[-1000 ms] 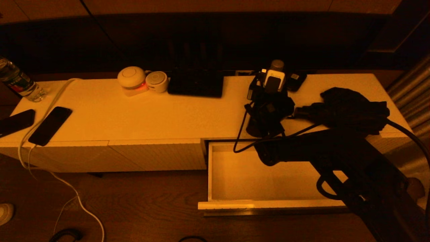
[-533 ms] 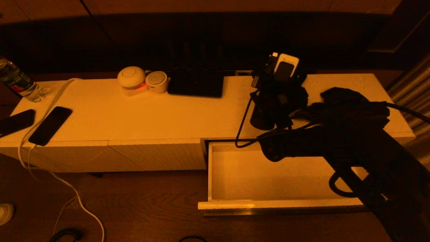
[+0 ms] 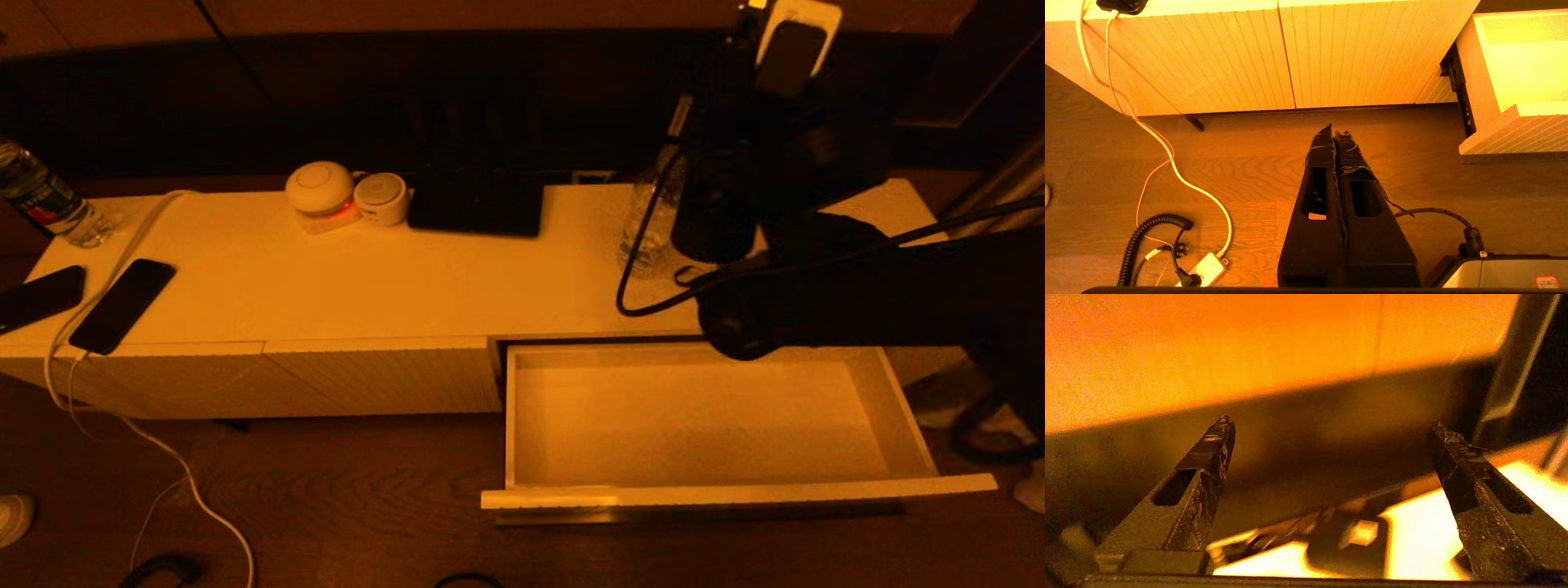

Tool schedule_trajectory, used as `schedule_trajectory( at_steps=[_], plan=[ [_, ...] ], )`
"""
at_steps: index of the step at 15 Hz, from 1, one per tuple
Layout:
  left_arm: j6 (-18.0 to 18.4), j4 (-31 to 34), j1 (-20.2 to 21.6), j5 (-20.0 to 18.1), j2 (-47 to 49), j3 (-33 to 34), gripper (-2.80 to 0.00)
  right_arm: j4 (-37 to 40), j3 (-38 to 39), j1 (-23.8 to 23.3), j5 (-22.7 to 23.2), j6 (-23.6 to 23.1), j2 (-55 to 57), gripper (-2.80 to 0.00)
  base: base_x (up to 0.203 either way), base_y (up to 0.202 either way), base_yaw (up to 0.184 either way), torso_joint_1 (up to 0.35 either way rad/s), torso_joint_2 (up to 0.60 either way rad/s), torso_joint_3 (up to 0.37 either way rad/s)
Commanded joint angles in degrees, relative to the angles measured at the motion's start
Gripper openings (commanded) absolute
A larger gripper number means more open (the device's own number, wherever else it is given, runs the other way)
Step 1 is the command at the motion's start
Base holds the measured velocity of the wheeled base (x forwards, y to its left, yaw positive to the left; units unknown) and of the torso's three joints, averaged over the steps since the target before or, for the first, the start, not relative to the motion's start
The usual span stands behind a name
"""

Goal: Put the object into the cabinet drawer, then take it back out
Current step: Close the drawer

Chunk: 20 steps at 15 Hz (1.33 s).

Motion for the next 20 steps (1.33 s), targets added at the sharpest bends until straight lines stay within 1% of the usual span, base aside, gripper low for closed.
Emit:
schedule_trajectory(
  at_steps=[1,2,3,4,5,7,9,10,12,13,14,15,17,18,19,20],
  plan=[
    [0.01,0.02,0.00,0.01,0.00,0.00,-2.80,0.41,4.46,0.23,0.09,-3.08,-8.53,0.00,0.000,0.000,0.000,0.000,0.00,0.000],
    [0.01,0.02,0.00,0.01,0.00,0.00,-2.80,1.72,7.48,0.37,0.41,-6.03,-12.13,0.00,0.000,0.000,0.000,0.000,0.00,0.000],
    [0.01,0.02,0.00,0.01,0.00,0.00,-2.80,2.91,10.08,0.47,0.56,-8.29,-14.93,-2.80,0.000,0.000,0.000,0.000,0.00,0.000],
    [0.01,0.02,0.00,0.01,0.00,0.00,-2.80,4.84,13.40,0.54,0.64,-10.13,-18.02,-2.80,0.000,0.000,0.000,0.000,0.00,0.000],
    [0.01,0.02,0.00,0.01,0.00,0.00,-2.80,7.92,16.14,0.63,0.64,-10.73,-20.91,-2.80,0.000,0.000,0.000,0.000,0.00,0.000],
    [0.01,0.02,0.00,0.01,0.00,0.00,-2.80,17.90,22.92,0.68,0.72,-11.17,-28.10,-2.80,0.000,0.000,0.000,0.000,0.00,0.000],
    [0.01,0.02,0.00,0.01,0.00,0.00,-2.80,35.89,28.39,0.49,1.08,-11.16,-34.74,-2.80,0.000,0.000,0.000,0.000,0.00,0.000],
    [0.01,0.02,0.00,0.01,0.00,0.00,-2.80,46.62,30.47,0.19,1.50,-10.63,-37.38,-2.80,0.000,0.000,0.000,0.000,0.00,0.000],
    [0.01,0.02,0.00,0.01,0.00,0.00,-2.80,65.93,33.70,-0.66,3.18,-7.83,-41.75,-2.80,0.000,0.000,0.000,0.000,0.00,0.000],
    [0.01,0.02,0.00,0.01,0.00,0.00,-2.80,74.41,34.76,-0.87,5.20,-6.12,-43.55,-2.80,0.000,0.000,0.000,0.000,0.00,0.000],
    [0.01,0.02,0.00,0.01,0.00,0.00,-2.80,82.51,35.76,-0.99,8.07,-4.59,-45.33,-2.80,0.000,0.000,0.000,0.000,0.00,0.000],
    [0.01,0.02,0.00,0.01,0.00,0.00,-2.80,89.32,36.72,-1.16,13.34,-3.98,-46.87,-2.80,0.000,0.000,0.000,0.000,0.00,0.000],
    [0.01,0.02,0.00,0.01,0.00,0.00,-2.80,104.09,38.53,-2.82,28.57,-4.11,-49.29,-2.80,0.000,0.000,0.000,0.000,0.00,0.000],
    [0.01,0.02,0.00,0.01,0.00,0.00,-2.80,109.66,39.02,-4.26,34.47,-4.66,-49.64,-2.80,0.000,0.000,0.000,0.000,0.00,0.000],
    [0.01,0.02,0.00,0.01,0.00,0.00,-2.80,113.12,39.39,-5.29,38.80,-5.14,-49.45,-2.80,0.000,0.000,0.000,0.000,0.00,0.000],
    [0.01,0.02,0.00,0.01,0.00,0.00,-2.80,115.26,40.28,-5.52,41.95,-5.39,-47.80,-2.80,0.000,0.000,0.000,0.000,0.00,0.000]
  ],
)
